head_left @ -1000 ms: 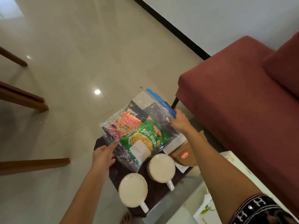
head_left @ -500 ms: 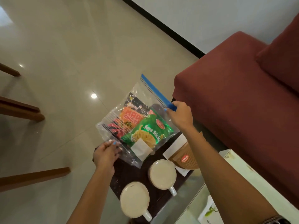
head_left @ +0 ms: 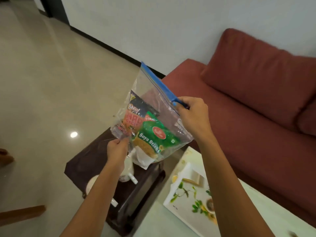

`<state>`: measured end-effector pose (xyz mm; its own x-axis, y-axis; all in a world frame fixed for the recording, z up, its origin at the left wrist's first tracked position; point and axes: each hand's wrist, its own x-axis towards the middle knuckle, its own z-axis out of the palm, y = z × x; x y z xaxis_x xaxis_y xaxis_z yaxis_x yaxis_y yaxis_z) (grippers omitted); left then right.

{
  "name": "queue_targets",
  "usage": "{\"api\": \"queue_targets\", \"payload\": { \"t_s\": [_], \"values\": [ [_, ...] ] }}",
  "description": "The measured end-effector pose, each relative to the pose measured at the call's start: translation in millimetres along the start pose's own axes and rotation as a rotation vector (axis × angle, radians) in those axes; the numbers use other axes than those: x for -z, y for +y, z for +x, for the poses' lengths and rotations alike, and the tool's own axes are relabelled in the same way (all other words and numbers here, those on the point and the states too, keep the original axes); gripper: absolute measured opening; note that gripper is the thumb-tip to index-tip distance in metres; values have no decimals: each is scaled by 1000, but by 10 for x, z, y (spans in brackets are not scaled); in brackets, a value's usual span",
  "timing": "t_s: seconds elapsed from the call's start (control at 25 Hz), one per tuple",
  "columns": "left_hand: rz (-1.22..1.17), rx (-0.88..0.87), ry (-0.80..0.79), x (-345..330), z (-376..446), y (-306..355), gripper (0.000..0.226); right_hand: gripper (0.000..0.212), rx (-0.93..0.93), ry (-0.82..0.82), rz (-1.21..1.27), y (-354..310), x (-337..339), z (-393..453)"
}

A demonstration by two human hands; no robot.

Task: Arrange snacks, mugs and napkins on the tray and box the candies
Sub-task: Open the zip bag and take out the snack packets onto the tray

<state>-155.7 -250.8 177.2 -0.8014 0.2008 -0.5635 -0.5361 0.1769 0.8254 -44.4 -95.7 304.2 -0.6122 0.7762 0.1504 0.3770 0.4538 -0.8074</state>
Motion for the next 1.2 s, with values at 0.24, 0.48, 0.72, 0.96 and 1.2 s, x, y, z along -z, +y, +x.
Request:
{"api": "queue_targets", "payload": {
  "t_s": [0.24, 0.48, 0.72, 0.96, 1.2],
  "values": [
    [64, -311, -129, -686, -1417, 332, 33, 16, 42, 100, 100, -16, 902, -735],
    [389, -402, -418, -1338, -2601, 422, 53, 21, -104, 164, -226, 143, 1426, -1516],
    [529, -168, -432, -1441, -2756, -248, 9, 29, -511, -11, 324, 630, 1795, -2177],
    [687, -246, -444, -1334, -3072, -731, 20, 33, -802, 16, 558, 858, 1844, -2520],
    [768, -312, -421, -1225, -3201, -945, 22, 30, -873, 21, 526, 917, 1728, -2598]
  ]
}}
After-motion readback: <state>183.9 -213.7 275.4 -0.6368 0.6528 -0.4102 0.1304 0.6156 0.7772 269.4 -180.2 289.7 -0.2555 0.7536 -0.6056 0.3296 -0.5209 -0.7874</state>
